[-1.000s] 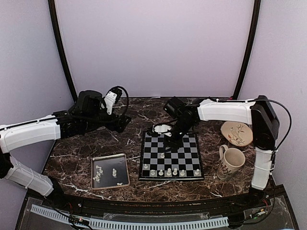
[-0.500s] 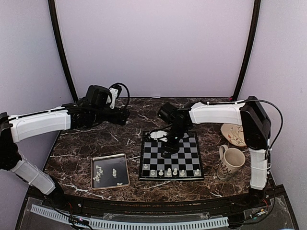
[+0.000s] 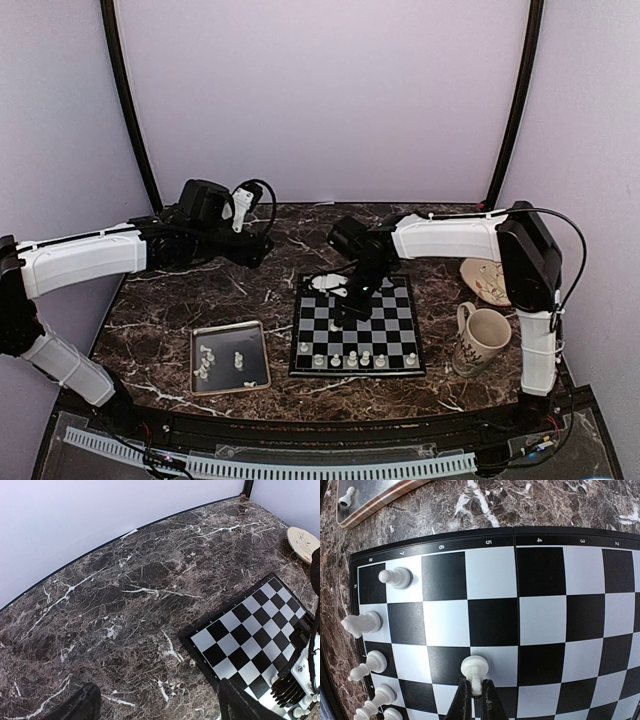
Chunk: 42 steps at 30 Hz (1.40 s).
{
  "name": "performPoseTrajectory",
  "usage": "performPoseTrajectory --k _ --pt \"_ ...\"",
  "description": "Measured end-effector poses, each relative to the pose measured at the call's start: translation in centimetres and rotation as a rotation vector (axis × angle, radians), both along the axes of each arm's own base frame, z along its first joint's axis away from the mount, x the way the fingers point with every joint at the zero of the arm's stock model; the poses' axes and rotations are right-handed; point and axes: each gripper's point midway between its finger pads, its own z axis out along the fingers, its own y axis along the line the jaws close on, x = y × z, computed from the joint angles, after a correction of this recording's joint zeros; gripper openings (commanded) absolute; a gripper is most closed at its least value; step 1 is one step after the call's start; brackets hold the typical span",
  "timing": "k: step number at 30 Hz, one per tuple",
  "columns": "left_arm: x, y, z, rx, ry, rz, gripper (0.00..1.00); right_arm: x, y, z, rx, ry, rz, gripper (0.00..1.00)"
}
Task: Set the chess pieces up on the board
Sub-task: Pick up the knight from the chessboard, then place the knight on b1.
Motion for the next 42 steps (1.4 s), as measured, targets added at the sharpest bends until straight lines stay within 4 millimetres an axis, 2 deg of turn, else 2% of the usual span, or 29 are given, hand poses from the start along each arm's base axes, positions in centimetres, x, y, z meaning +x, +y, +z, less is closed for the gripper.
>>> performPoseTrajectory --k 6,10,15,18,24,29,36,42 --pt "-0.2 -0.2 -0.1 0.006 0.003 -0.02 0.83 0.0 0.0 0.6 0.01 -0.005 -0.01 0.0" --pt "-0.3 -0.2 -0.3 0.011 0.011 -0.029 0.82 -0.4 -0.9 2.6 0.031 -0.031 -0.019 0.0" --pt "-0.6 -0.3 -0.6 0.02 0.024 -0.043 0.82 -0.8 -2.9 5.7 0.067 -0.087 -0.04 0.0" --pt "-0.7 -0.4 -0.8 0.023 0.031 -0.052 0.82 -1.3 -4.7 6.4 0.062 -0.104 -0.059 0.0" --pt "-0.8 -0.4 -1.6 0.041 0.05 -0.061 0.82 -3.7 -9.1 5.8 0.011 -0.097 -0.086 0.0" --pt "-0.5 -0.7 -2.0 0.054 0.062 -0.065 0.81 -5.4 -11.3 5.7 -0.005 -0.101 -0.073 0.0" --pt "-0.4 -1.1 -3.3 0.073 0.101 -0.077 0.79 -7.4 -13.1 4.0 -0.042 -0.078 -0.03 0.0" --pt "-0.4 -1.2 -3.5 0.079 0.113 -0.081 0.78 -8.7 -13.1 3.0 -0.059 -0.06 0.017 0.0"
